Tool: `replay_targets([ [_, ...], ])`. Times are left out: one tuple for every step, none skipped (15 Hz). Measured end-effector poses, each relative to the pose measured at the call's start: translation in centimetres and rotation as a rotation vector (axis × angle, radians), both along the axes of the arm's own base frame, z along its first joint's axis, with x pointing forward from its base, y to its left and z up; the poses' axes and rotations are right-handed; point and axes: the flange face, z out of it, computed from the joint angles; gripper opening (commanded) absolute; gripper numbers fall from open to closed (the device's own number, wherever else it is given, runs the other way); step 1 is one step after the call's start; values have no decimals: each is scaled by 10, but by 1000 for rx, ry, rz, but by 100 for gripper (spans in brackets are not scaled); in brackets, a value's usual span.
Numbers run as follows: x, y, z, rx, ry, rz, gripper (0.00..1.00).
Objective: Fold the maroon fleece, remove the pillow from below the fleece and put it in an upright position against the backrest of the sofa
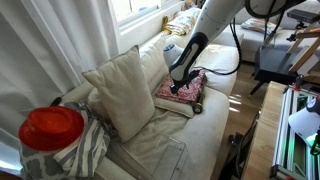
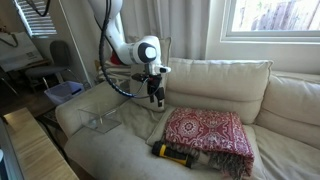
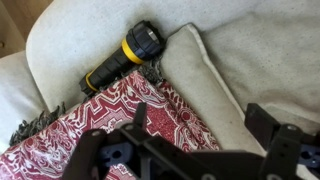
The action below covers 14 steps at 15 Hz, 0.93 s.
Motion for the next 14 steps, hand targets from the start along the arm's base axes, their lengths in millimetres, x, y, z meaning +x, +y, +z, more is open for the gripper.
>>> replay_targets([
  [2,-1,-5,3,24,33,100],
  [5,-2,-10,5,52,63,100],
  [7,-4,-15,5,80,89,100],
  [10,-5,-20,6,101,109,100],
  [12,-6,-24,9,118,130,100],
  [15,-7,-28,13,133,153,100],
  [17,-8,-33,18,147,173,100],
  [18,-9,-37,23,163,178,100],
  [20,-11,-40,28,173,180,100],
  [21,-12,-42,32,177,179,100],
  [22,-14,-44,34,178,178,100],
  [23,-15,-44,36,178,178,100],
  [24,-15,-44,36,177,178,100],
  [24,-15,-44,36,177,178,100],
])
